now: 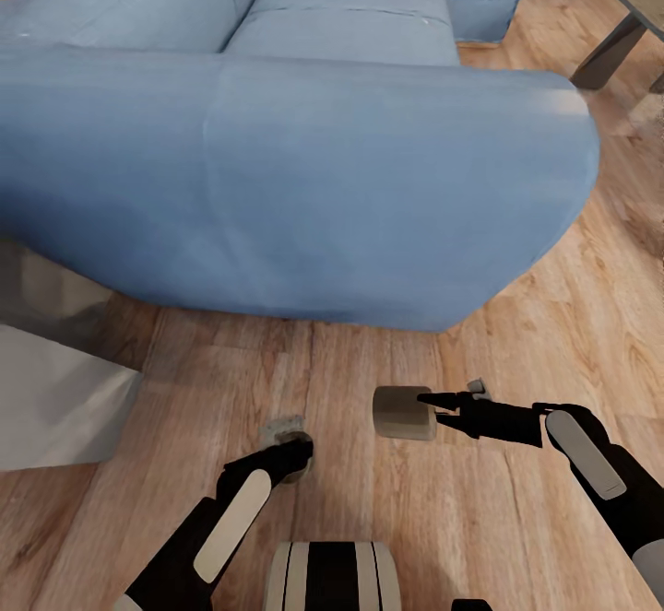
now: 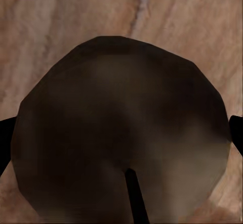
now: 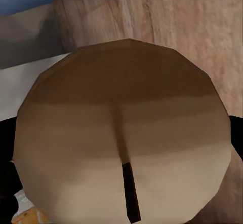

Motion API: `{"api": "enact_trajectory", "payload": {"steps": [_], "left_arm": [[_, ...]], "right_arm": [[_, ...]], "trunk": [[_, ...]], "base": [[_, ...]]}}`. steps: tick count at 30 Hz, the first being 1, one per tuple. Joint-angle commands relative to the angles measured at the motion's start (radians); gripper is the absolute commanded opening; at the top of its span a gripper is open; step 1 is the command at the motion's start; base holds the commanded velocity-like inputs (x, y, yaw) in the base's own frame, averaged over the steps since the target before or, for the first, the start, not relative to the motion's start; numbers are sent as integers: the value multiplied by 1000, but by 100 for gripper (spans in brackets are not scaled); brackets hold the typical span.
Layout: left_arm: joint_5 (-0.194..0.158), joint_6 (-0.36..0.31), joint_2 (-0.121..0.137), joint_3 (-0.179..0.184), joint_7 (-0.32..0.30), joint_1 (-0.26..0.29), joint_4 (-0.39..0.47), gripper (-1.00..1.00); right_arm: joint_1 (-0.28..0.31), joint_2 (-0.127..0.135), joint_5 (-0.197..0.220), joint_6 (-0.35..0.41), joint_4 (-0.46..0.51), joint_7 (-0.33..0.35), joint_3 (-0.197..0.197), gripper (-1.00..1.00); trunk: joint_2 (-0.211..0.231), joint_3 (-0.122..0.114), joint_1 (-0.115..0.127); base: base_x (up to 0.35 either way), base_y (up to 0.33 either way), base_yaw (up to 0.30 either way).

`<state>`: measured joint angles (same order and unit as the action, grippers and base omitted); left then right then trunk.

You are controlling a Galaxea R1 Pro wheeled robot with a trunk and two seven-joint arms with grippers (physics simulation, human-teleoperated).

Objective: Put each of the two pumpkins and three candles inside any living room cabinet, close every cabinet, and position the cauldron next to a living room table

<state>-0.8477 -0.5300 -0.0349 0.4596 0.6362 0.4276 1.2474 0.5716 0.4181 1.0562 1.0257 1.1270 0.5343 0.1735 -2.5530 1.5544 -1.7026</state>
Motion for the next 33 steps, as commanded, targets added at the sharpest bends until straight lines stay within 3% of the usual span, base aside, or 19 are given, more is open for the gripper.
{"api": "enact_trajectory", "payload": {"steps": [1,4,11,18,25,33], "left_arm": [[-12,-8,4,-1,9,0,17,-100],[-14,-52,7,-13,10,0,35,-100],[-19,-266,7,-165,8,-1,128,-100],[-19,-306,9,-233,9,-1,140,-100],[-19,-397,8,-274,8,-1,199,-100],[-19,-426,2,-272,11,-8,214,-100]], "right_arm": [[1,0,-12,1,0,8,1,-100],[1,0,-24,1,-1,7,-2,-100],[1,-1,-31,1,-1,4,-4,-100],[1,-2,-31,1,-27,2,-6,-100],[1,-2,-31,0,-47,1,-6,-100],[1,-2,-33,-1,-51,1,-6,-100]], "trunk": [[0,-3,1],[1,-15,2],[2,-42,5],[4,-69,8],[6,-96,11],[7,-127,15]], "base": [[0,0,0],[0,0,0],[-24,0,0],[-162,0,0],[-17,0,0],[-203,0,0]]}}
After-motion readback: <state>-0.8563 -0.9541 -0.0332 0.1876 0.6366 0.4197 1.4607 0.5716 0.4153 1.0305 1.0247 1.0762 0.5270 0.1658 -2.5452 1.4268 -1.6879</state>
